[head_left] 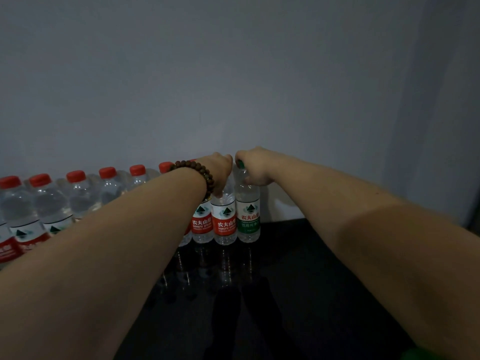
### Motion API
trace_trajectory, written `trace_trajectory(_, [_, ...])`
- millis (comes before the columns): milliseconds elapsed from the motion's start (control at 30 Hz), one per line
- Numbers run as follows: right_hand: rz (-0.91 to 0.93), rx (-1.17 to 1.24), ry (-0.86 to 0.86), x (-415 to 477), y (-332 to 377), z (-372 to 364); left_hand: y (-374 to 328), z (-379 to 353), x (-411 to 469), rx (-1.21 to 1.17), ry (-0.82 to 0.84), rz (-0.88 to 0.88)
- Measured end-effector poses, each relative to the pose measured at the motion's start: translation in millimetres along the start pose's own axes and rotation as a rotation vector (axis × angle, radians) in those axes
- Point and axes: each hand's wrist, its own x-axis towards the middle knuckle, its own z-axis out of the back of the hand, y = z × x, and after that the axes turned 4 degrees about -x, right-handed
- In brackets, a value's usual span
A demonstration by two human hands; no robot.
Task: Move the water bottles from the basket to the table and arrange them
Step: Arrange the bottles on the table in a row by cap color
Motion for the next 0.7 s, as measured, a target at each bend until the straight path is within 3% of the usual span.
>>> trace_trajectory(700, [-0.007,0.097,-0.044,22.8,-15.7,-17.4,1.6,1.2,22.2,0.009,0.031,0.016])
